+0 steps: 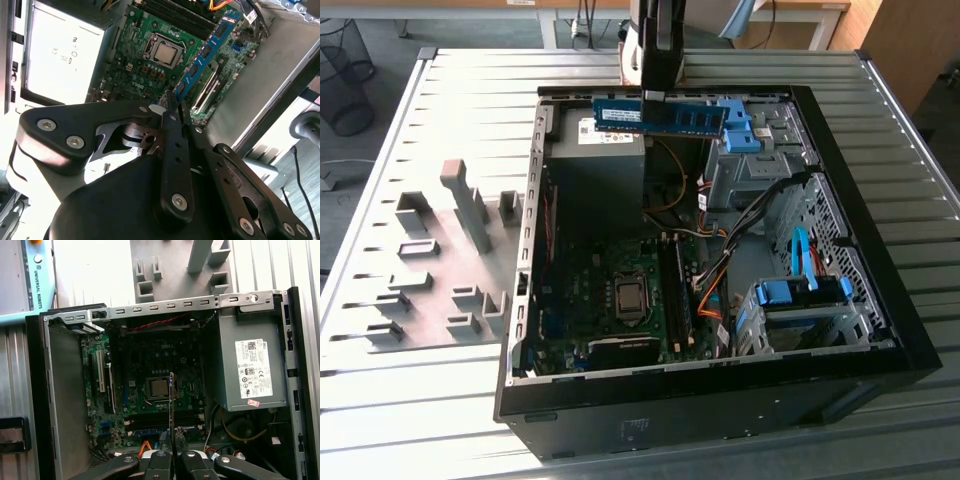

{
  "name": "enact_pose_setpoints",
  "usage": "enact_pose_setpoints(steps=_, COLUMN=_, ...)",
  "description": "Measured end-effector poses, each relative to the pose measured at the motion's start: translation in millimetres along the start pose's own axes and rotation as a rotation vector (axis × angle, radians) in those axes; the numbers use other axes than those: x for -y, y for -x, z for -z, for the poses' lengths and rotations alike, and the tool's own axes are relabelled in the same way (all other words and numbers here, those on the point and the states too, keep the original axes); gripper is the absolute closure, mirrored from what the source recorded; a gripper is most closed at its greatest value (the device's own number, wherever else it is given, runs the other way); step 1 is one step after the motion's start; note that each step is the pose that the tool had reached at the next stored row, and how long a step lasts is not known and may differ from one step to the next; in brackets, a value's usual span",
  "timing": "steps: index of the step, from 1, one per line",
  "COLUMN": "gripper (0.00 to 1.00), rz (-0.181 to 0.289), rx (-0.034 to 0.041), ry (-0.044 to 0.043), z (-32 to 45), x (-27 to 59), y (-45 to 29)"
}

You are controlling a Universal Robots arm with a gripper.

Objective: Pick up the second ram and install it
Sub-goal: 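Insert the second ram into the second slot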

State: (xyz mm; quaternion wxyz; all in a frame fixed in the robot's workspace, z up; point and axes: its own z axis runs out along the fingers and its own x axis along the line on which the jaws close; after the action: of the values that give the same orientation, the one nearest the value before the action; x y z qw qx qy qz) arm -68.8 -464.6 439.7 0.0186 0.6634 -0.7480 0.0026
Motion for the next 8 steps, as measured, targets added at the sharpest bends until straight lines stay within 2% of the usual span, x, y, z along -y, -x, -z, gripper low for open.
enact_pose_setpoints(steps=8, gripper=0.86, rz=-0.016, rx=0.0003, ry=0.0005, z=-0.4, x=0.0, y=0.0)
